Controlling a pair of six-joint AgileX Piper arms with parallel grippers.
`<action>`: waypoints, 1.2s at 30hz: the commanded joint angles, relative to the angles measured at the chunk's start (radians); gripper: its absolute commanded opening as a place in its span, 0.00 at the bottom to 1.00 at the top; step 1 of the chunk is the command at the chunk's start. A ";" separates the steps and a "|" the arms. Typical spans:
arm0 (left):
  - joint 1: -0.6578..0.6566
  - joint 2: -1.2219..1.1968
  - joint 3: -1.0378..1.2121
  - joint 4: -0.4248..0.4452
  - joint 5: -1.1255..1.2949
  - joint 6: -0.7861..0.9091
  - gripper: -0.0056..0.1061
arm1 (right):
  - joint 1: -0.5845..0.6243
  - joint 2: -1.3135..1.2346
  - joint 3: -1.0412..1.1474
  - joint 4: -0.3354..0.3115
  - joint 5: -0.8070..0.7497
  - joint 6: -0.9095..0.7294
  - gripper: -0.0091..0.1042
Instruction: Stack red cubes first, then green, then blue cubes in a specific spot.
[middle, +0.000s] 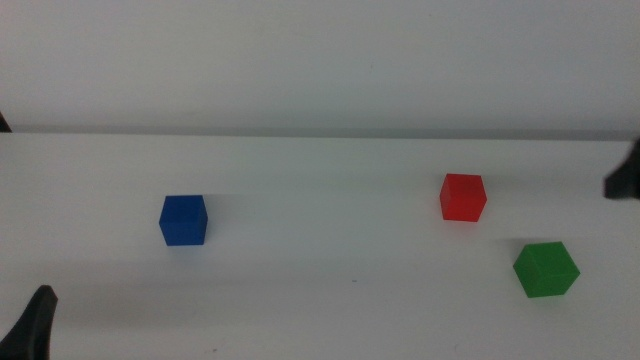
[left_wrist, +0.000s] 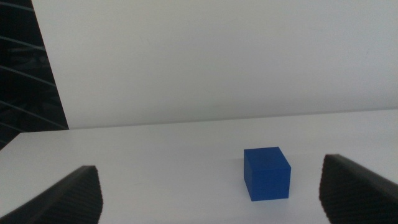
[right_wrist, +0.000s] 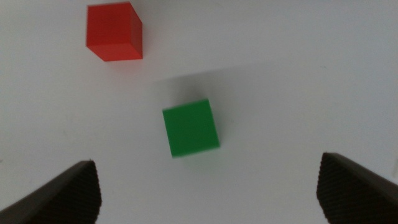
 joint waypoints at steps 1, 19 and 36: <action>0.000 -0.036 0.041 -0.001 -0.016 -0.005 0.89 | 0.015 0.127 -0.089 -0.005 0.028 0.008 0.90; 0.000 -0.036 0.041 -0.001 -0.016 -0.005 0.89 | 0.175 0.713 -0.556 -0.074 0.143 0.150 0.81; 0.000 -0.036 0.041 -0.001 -0.016 -0.005 0.89 | 0.198 0.882 -0.575 -0.069 -0.026 0.170 0.80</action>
